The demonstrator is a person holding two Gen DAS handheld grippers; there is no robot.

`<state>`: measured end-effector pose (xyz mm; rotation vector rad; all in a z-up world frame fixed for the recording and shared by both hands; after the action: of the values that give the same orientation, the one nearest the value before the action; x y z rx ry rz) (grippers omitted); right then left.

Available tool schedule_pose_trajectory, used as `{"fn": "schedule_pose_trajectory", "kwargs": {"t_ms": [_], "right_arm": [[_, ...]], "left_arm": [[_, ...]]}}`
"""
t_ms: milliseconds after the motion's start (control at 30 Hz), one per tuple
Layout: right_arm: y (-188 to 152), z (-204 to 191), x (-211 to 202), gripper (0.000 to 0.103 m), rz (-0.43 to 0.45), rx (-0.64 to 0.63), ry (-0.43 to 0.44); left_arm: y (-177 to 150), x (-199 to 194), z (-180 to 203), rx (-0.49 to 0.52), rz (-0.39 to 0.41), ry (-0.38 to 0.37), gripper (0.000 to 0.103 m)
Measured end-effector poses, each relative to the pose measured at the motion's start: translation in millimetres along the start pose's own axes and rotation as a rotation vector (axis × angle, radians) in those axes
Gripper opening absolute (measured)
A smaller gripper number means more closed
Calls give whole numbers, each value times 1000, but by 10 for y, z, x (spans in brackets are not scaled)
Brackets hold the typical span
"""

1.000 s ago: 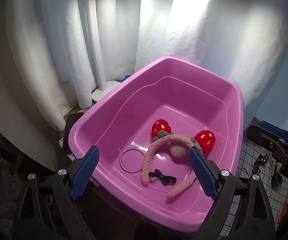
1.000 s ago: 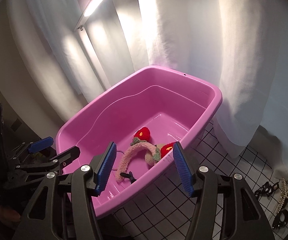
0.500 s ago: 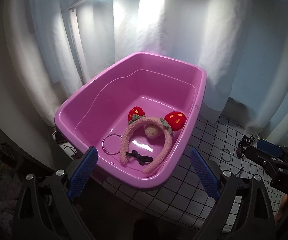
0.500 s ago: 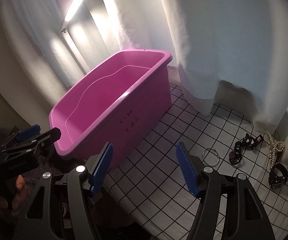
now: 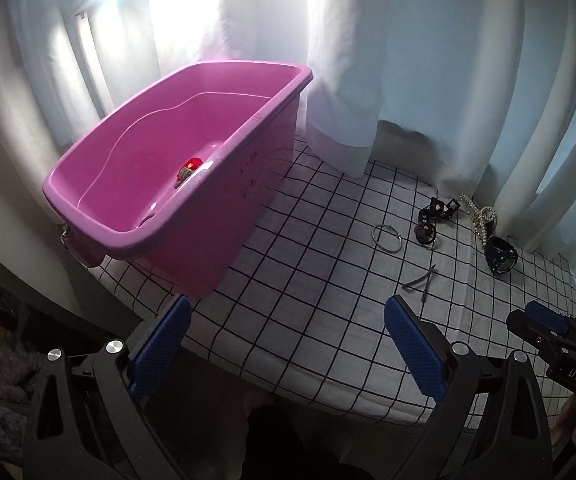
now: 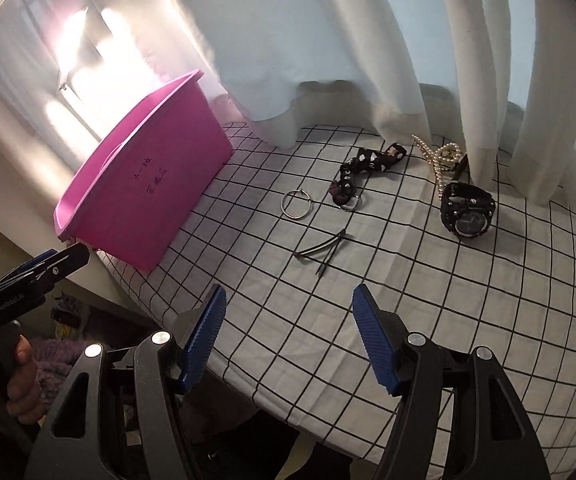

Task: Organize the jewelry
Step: 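Withdraw both tools from the tub back over the table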

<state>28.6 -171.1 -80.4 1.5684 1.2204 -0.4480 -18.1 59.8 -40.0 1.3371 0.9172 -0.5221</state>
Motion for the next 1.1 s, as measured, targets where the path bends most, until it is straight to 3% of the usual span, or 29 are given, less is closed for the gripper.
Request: {"fn": "schedule_pose_trajectory", "kwargs": {"t_ms": [300,733,1100], "right_arm": [[-220,587,-187,66,22,137,-73],[-43,1042,18,66,66,280,-229],[97,1234,355,66,82,308,-283]], "left_arm": [[-89,201,393,75,-37,-27,96],[171,1015,850,176,-80,-147,96],[400,1572,1065,136,-99,-189,96]]}}
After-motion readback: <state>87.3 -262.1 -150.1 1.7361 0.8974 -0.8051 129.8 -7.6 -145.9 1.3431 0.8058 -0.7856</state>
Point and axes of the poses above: each gripper's, at about its wrist camera, not at the fingertips, and x roughly the way its jaws point, z to its right, y to its top, the point moved 3 cm from there along x, roughly the way its jaws point, and after that the axes turned 1 degree about -x, right-handed, at the moved point
